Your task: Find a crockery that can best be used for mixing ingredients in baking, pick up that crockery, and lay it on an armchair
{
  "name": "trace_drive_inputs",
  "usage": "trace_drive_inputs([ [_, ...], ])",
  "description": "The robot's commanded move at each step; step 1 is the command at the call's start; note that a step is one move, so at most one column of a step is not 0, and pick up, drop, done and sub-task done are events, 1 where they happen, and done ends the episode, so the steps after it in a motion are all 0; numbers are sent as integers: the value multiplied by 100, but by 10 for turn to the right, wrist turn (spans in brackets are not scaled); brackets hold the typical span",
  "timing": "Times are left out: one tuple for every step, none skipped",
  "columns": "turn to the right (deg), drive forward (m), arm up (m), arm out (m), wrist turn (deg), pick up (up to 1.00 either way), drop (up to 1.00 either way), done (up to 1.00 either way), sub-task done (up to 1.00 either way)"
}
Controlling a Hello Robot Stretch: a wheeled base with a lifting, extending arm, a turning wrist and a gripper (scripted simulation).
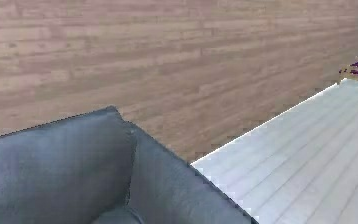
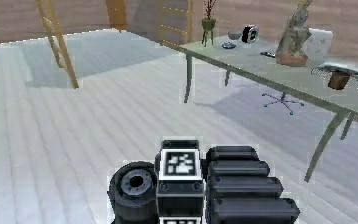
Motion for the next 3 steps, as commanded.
trace_drive_inputs([
  [450, 0, 0, 0, 0, 0, 0, 0, 0],
  [240, 0, 0, 0, 0, 0, 0, 0, 0],
  [-450, 0, 0, 0, 0, 0, 0, 0, 0],
])
